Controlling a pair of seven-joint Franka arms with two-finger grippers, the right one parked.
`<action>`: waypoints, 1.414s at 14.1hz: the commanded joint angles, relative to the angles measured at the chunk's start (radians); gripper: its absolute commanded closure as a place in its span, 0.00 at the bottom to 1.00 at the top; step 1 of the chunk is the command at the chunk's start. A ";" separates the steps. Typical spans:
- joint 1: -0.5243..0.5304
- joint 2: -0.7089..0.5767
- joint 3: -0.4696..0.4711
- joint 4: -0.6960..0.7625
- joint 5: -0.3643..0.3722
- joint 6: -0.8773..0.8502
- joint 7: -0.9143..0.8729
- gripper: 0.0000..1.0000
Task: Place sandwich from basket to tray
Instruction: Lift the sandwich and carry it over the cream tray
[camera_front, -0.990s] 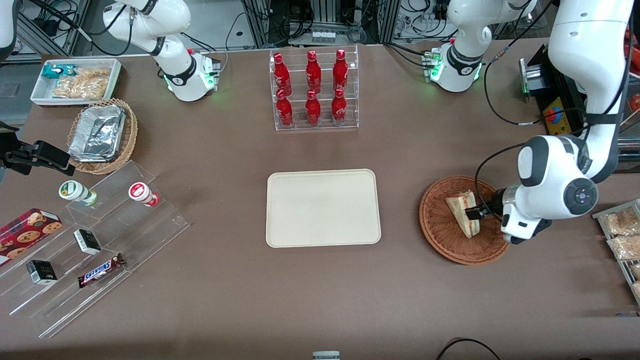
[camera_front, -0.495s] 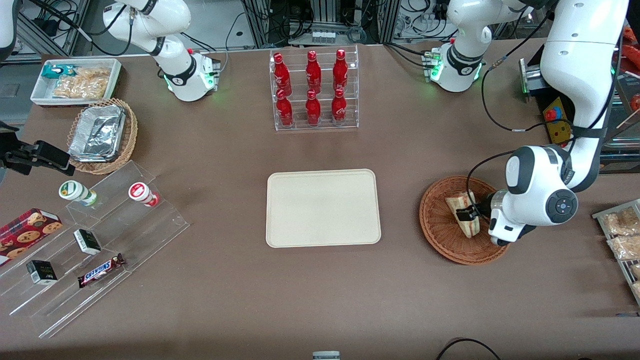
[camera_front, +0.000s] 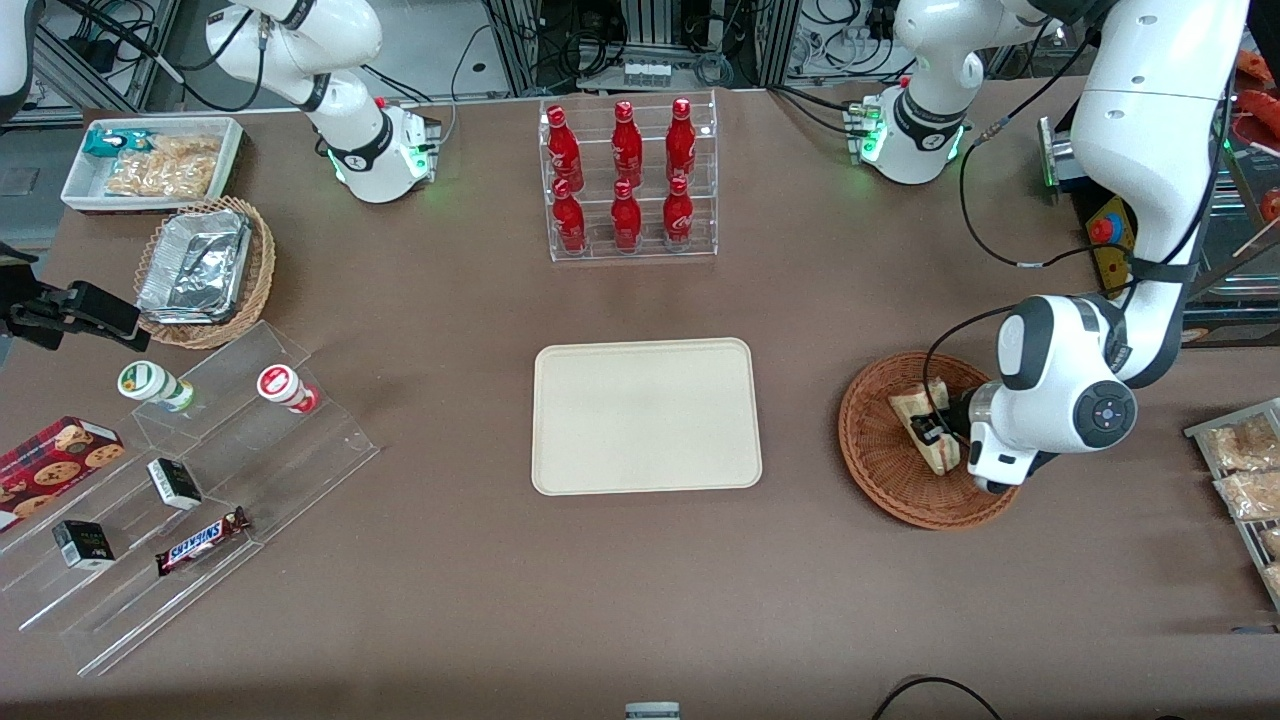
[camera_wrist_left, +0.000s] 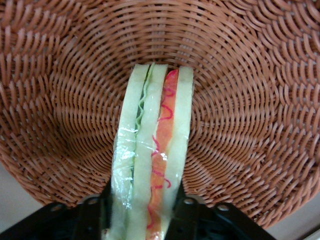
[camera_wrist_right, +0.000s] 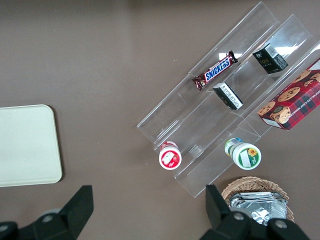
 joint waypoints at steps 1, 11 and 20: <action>-0.009 -0.004 0.003 -0.002 0.003 0.006 -0.013 0.87; -0.268 -0.014 -0.002 0.265 -0.009 -0.166 -0.019 0.86; -0.604 0.291 0.006 0.555 0.060 -0.156 -0.205 0.84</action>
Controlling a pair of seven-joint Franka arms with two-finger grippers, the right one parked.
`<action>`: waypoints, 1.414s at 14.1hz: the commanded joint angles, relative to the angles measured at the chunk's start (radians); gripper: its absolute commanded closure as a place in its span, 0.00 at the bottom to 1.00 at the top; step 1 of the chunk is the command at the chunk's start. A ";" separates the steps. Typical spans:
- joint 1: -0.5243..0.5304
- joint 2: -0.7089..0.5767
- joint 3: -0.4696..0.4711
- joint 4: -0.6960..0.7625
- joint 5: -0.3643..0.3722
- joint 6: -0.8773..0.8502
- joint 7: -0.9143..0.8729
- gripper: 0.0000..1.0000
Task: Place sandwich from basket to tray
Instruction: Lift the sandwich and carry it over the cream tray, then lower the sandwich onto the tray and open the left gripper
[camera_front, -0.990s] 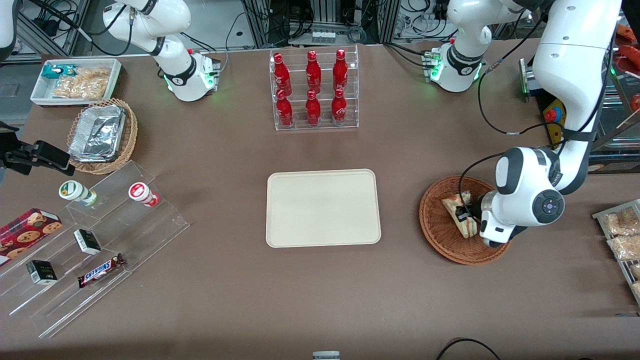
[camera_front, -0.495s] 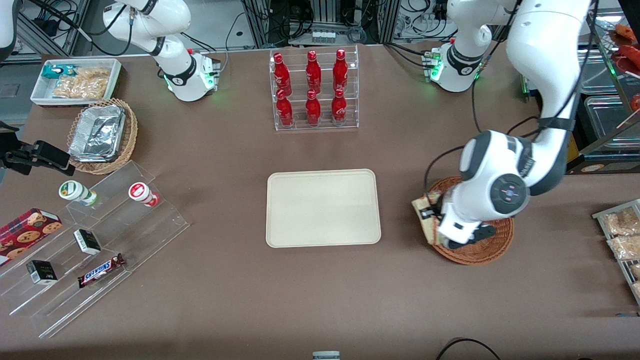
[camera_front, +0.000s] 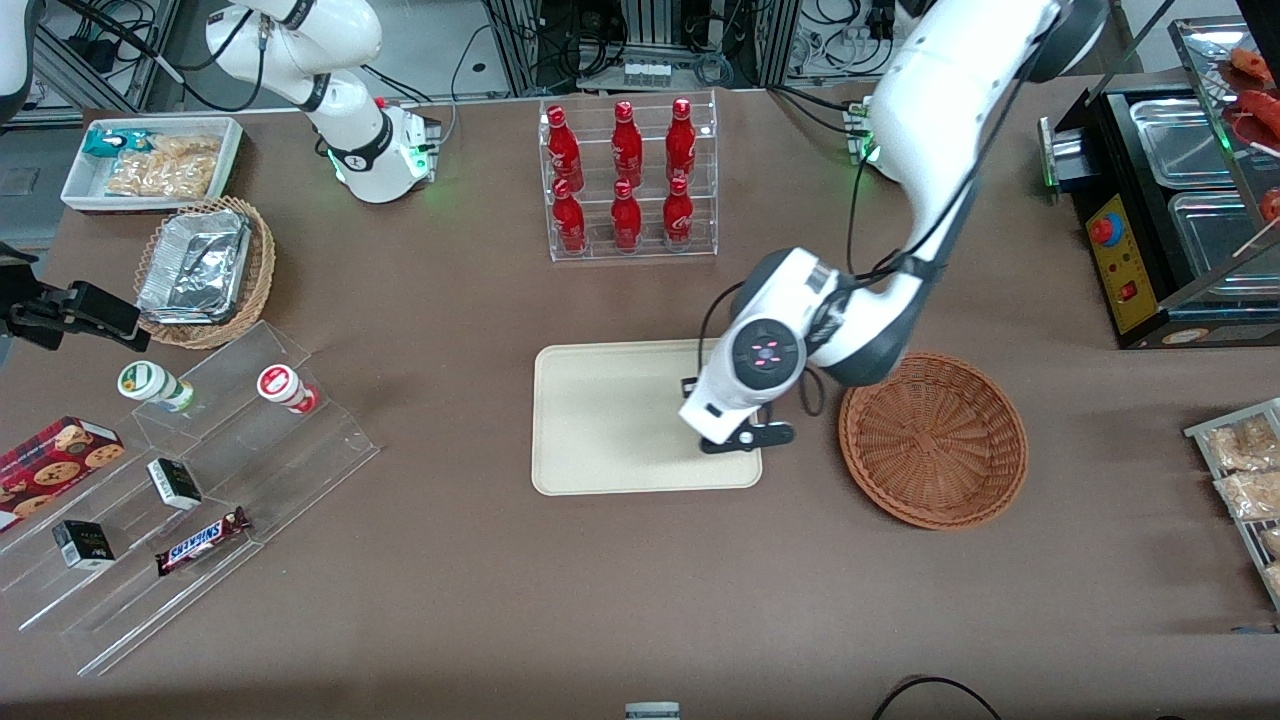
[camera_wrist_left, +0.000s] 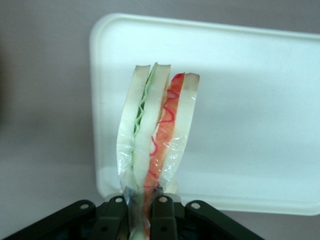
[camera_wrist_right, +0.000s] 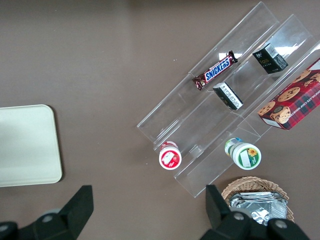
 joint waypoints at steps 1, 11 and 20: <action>-0.043 0.111 0.015 0.126 0.054 0.004 -0.074 0.84; -0.092 0.130 0.054 0.153 0.160 0.095 -0.097 0.00; 0.107 -0.155 0.093 0.163 0.112 -0.177 -0.003 0.00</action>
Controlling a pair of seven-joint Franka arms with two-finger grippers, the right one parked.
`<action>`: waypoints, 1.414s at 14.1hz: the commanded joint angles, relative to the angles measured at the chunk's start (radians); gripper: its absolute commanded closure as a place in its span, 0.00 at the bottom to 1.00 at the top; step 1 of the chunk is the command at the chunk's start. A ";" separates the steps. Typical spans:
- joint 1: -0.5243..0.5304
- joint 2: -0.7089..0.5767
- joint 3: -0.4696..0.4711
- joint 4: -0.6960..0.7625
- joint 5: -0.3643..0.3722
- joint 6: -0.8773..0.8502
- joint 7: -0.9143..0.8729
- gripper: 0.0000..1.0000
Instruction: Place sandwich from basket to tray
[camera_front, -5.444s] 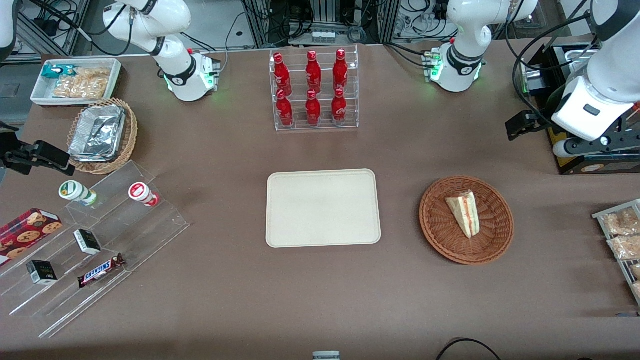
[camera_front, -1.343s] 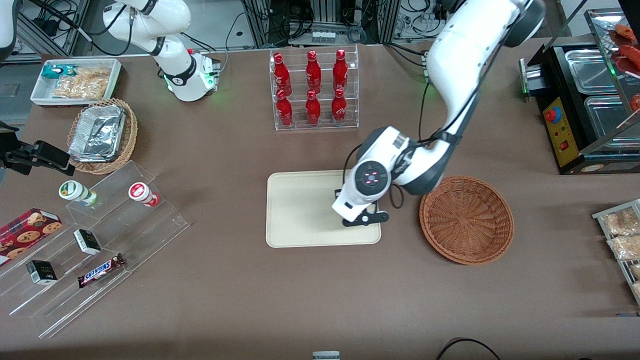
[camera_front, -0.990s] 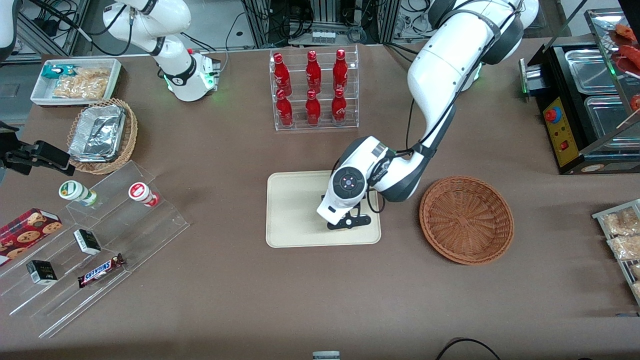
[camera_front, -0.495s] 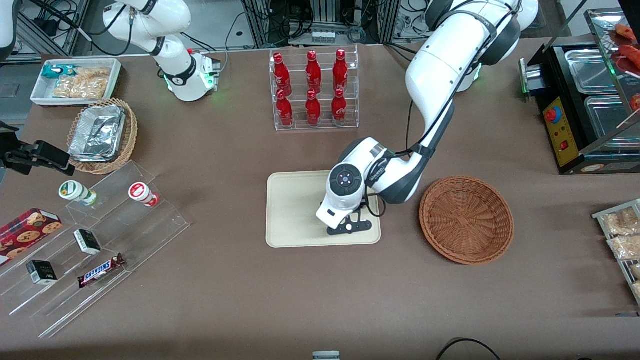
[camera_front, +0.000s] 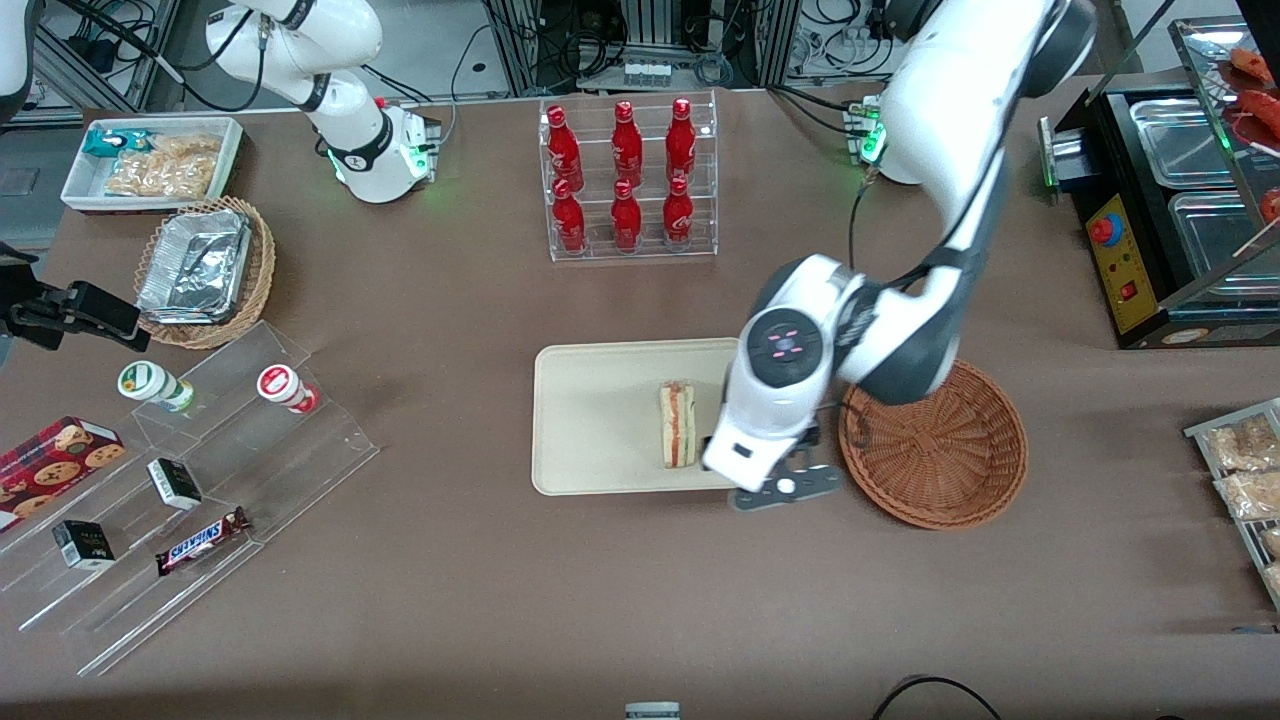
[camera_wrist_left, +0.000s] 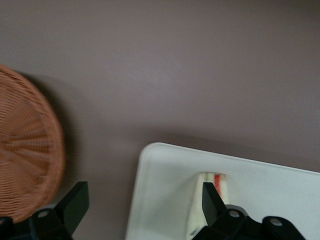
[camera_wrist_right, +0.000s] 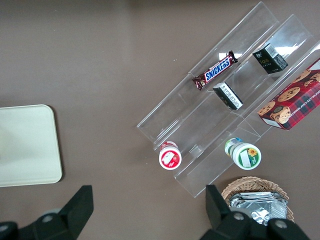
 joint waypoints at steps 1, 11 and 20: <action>0.121 -0.131 -0.007 -0.052 -0.135 -0.161 0.037 0.00; 0.349 -0.375 -0.001 -0.083 -0.140 -0.535 0.561 0.00; 0.438 -0.604 -0.099 -0.295 -0.076 -0.490 0.575 0.00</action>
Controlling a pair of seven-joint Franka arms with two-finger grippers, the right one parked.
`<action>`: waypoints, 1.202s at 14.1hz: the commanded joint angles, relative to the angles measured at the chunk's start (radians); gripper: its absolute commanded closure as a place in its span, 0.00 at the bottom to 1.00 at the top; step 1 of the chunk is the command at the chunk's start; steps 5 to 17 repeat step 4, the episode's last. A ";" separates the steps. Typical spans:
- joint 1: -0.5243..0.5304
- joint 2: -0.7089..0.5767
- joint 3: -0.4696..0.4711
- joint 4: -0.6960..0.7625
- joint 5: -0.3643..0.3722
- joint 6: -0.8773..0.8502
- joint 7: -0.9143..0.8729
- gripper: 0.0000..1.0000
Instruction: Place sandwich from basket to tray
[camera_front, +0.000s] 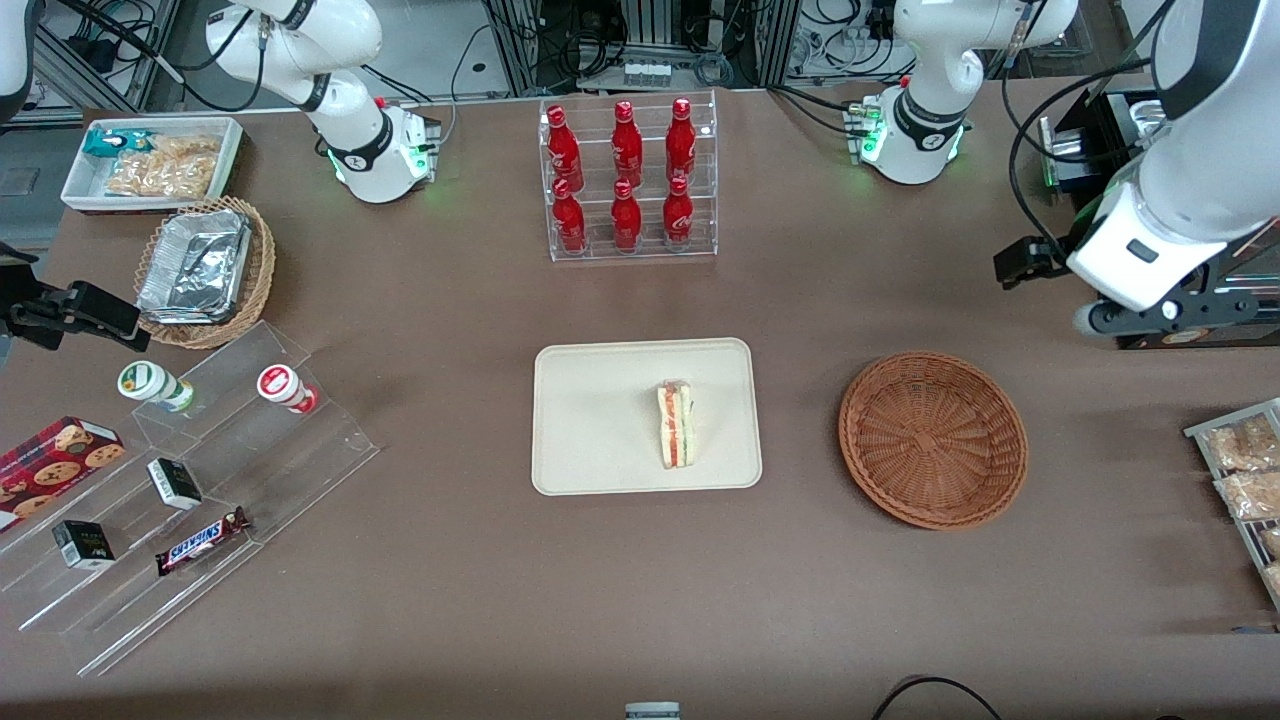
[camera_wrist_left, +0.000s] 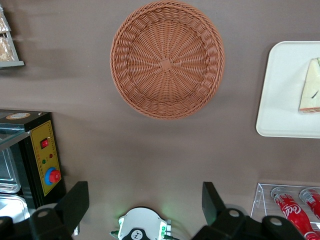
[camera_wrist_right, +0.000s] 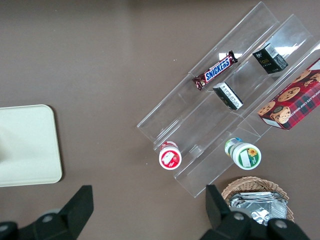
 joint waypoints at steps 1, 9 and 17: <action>0.069 -0.041 -0.072 -0.044 0.010 0.028 0.016 0.00; 0.070 -0.048 -0.072 -0.044 0.010 0.027 0.016 0.00; 0.070 -0.048 -0.072 -0.044 0.010 0.027 0.016 0.00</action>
